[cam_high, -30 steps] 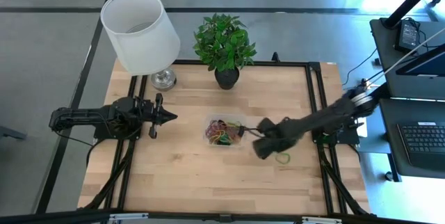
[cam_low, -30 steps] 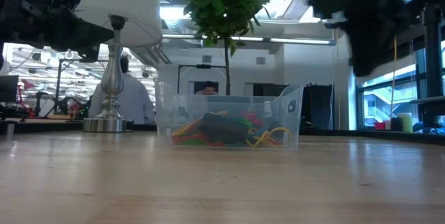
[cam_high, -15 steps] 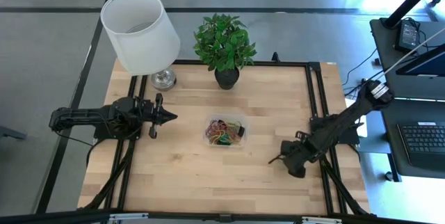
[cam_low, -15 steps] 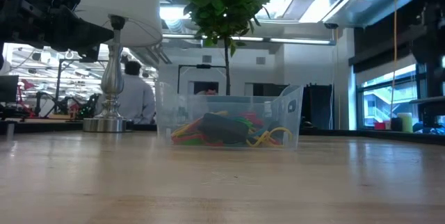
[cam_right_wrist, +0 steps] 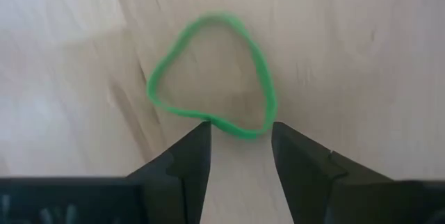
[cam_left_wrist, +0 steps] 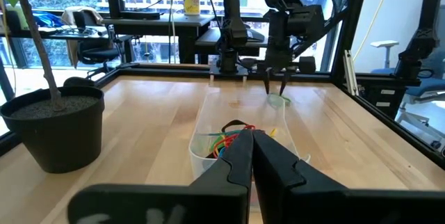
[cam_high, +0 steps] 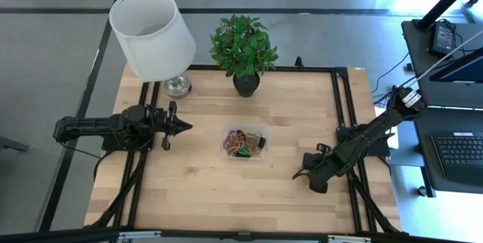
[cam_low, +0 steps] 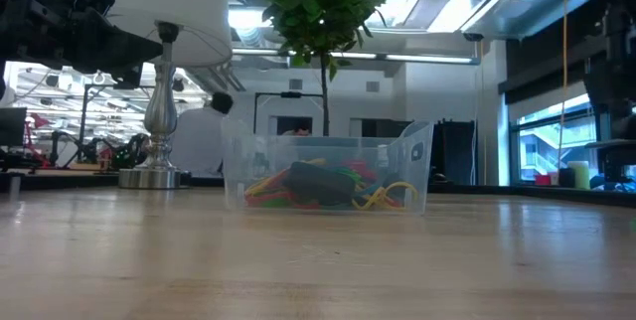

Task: Pick and place rubber bands into bin
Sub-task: Put the green rubber band into the transparent container

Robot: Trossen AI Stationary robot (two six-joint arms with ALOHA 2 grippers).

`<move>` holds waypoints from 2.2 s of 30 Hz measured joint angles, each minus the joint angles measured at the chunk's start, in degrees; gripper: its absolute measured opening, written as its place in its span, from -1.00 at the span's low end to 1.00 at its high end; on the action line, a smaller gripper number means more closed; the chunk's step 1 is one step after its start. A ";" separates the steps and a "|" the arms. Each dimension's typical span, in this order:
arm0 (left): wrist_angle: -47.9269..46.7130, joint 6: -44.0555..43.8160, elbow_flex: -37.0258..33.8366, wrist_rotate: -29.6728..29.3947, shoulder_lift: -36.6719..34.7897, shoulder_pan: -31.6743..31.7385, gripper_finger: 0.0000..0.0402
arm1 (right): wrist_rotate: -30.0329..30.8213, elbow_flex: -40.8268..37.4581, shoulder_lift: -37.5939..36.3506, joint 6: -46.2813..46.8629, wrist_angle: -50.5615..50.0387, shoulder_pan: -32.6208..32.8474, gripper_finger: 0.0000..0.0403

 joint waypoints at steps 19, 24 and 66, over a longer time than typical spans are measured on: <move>-0.01 0.00 0.00 -0.01 0.00 -0.01 -0.97 | 8.36 0.69 5.06 -1.15 8.40 0.13 -0.38; 0.00 0.00 0.00 -0.01 -0.02 -0.01 -0.96 | 10.66 0.60 5.24 1.39 11.05 -0.15 -0.76; 0.01 0.00 0.00 -0.01 -0.02 0.01 -0.96 | 15.26 56.49 24.02 -19.63 -18.40 -21.92 -1.00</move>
